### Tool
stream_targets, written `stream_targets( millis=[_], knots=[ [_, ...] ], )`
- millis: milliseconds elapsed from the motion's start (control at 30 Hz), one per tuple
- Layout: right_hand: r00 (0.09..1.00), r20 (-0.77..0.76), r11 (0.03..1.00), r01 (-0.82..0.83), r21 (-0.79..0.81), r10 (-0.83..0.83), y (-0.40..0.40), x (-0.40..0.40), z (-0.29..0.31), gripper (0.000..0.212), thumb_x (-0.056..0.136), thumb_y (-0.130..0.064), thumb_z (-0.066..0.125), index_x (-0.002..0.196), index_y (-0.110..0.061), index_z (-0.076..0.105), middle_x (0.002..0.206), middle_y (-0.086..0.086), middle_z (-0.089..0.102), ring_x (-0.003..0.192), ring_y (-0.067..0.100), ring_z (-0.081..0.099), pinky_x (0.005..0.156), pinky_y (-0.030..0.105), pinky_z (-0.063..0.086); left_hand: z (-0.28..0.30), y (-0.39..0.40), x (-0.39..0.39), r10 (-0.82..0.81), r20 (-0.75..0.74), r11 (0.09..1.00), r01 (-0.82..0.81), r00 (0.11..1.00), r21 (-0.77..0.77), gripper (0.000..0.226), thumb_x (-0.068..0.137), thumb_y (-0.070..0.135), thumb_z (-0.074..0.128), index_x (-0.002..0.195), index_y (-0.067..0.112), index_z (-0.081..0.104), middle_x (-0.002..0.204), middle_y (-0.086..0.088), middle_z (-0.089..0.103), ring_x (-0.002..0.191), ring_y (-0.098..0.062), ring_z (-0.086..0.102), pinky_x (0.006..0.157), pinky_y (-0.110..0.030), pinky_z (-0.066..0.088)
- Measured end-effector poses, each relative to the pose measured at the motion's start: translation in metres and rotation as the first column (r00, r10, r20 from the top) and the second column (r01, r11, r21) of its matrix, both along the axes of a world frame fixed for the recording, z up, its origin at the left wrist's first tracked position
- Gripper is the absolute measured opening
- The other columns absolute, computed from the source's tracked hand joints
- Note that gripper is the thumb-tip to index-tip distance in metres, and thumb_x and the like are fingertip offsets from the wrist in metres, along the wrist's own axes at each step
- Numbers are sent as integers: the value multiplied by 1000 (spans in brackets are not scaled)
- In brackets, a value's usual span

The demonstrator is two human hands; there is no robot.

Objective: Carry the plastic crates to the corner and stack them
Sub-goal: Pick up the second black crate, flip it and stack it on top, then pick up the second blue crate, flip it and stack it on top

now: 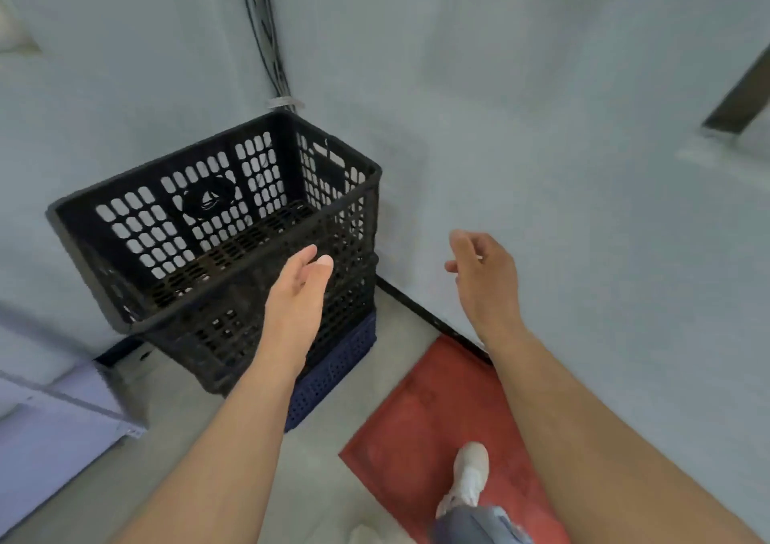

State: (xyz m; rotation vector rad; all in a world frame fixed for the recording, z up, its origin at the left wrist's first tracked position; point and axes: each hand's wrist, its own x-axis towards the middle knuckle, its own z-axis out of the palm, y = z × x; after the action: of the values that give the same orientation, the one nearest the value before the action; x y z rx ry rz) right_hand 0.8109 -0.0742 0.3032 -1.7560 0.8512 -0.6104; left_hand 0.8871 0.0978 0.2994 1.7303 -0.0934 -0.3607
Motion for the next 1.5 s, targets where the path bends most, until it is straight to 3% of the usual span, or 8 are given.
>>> stream_targets(
  millis=[367, 600, 700, 833, 1000, 1133, 1333, 1500],
  knots=[
    [845, 2, 843, 533, 70, -535, -44, -225, -7, 17, 96, -33, 46, 86, -26, 57, 88, -11, 60, 77, 7, 65, 86, 41, 51, -17, -105, -147, -551, -43, 834, 551, 833, -19, 26, 94, 35, 50, 120, 36, 51, 131, 1, 54, 121, -17, 52, 106, -42, 40],
    [621, -2, 615, 776, 142, -784, -32, -411, -14, 22, 96, -32, 46, 86, -19, 60, 82, -11, 60, 76, 13, 67, 85, 45, 51, -15, -154, -308, -780, -21, 625, 780, 625, 21, 28, 95, 34, 48, 122, 32, 52, 122, 5, 55, 117, -16, 55, 103, -40, 42],
    [514, -22, 508, 853, 120, -857, -16, -508, -18, 26, 97, -33, 44, 86, -17, 61, 79, -10, 60, 74, 11, 66, 86, 47, 51, -18, -160, -399, -861, -60, 504, 863, 504, 12, 33, 96, 33, 47, 128, 27, 51, 115, 8, 56, 111, -14, 57, 91, -31, 47],
    [375, -50, 368, 923, 115, -926, 12, -620, -25, 37, 98, -38, 41, 95, -9, 64, 80, -8, 60, 75, 8, 64, 86, 48, 51, -25, -162, -503, -922, -85, 378, 926, 377, 13, 37, 95, 32, 48, 132, 25, 49, 104, 17, 55, 98, -6, 58, 86, -27, 47],
    [276, -69, 268, 958, 104, -959, 48, -720, -28, 28, 99, -40, 37, 84, -27, 56, 83, -10, 59, 82, 7, 63, 86, 43, 53, -31, -159, -603, -966, -76, 245, 969, 245, 11, 39, 94, 36, 49, 132, 28, 49, 119, 6, 58, 103, -6, 58, 95, -34, 47],
    [175, -67, 166, 979, 122, -982, 71, -785, -29, 26, 99, -39, 36, 89, -27, 57, 85, -11, 59, 83, 9, 64, 87, 43, 53, -35, -154, -672, -991, -67, 119, 993, 120, 19, 34, 94, 36, 49, 128, 31, 49, 119, 7, 57, 101, -4, 58, 83, -25, 47],
    [9, -62, -1, 989, 147, -998, 92, -857, -38, 25, 98, -37, 40, 83, -27, 57, 85, -5, 62, 86, 15, 65, 86, 46, 53, -35, -158, -747, -997, -56, -54, 997, -51, 61, 37, 95, 37, 47, 131, 31, 48, 116, 11, 57, 104, -6, 57, 92, -31, 48],
    [-84, -63, -93, 985, 148, -994, 92, -903, -47, 26, 96, -39, 44, 85, -22, 60, 91, -2, 64, 82, 12, 65, 71, 32, 52, -42, -182, -810, -982, -62, -185, 980, -180, 76, 39, 95, 36, 47, 133, 27, 48, 117, 8, 57, 108, -12, 57, 94, -35, 48]
  ],
)
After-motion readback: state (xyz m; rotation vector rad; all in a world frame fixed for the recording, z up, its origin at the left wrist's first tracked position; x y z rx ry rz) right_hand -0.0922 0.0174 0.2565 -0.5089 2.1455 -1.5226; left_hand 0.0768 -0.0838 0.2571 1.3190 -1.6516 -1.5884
